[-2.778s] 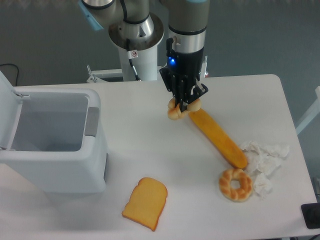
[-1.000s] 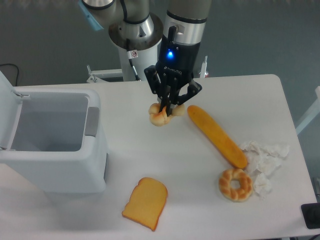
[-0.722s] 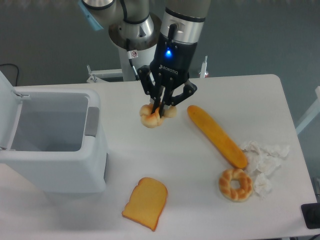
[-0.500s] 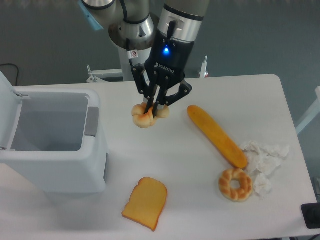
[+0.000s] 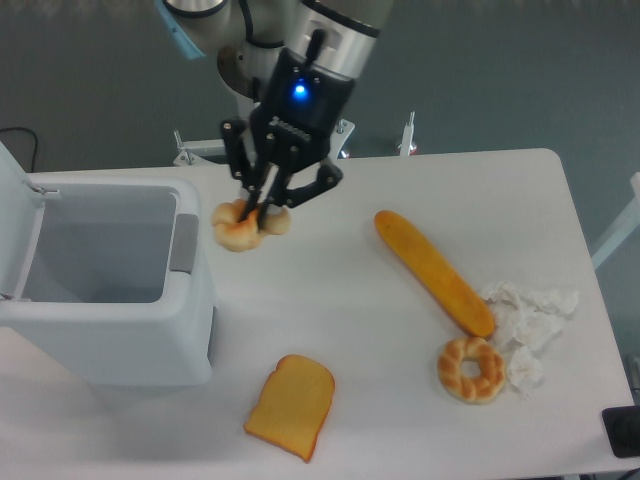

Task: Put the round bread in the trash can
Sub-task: 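Carry the round bun over the open white trash bin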

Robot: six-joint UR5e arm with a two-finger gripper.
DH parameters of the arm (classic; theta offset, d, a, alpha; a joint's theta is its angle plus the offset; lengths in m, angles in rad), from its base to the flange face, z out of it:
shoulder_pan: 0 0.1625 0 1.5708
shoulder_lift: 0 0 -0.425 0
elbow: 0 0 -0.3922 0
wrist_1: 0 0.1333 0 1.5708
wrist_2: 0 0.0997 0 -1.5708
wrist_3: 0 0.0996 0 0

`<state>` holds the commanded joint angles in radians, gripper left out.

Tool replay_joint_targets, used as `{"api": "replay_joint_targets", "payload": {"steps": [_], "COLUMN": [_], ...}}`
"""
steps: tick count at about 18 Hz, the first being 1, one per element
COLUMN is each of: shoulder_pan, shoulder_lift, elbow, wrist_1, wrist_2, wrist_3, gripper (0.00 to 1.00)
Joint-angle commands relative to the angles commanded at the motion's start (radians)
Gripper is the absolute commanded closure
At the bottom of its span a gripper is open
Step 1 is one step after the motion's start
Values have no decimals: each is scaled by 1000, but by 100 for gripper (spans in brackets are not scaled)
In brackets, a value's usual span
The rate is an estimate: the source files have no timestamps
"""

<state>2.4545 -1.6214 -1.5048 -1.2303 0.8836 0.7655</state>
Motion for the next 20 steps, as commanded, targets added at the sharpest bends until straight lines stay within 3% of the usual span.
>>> {"api": "replay_joint_targets", "payload": {"steps": [20], "shoulder_pan": [-155], "shoulder_lift": [-26], "elbow": [-15], "wrist_1": [-2], "wrist_2": [-25], "wrist_3": [-28], "gripper": [88]}}
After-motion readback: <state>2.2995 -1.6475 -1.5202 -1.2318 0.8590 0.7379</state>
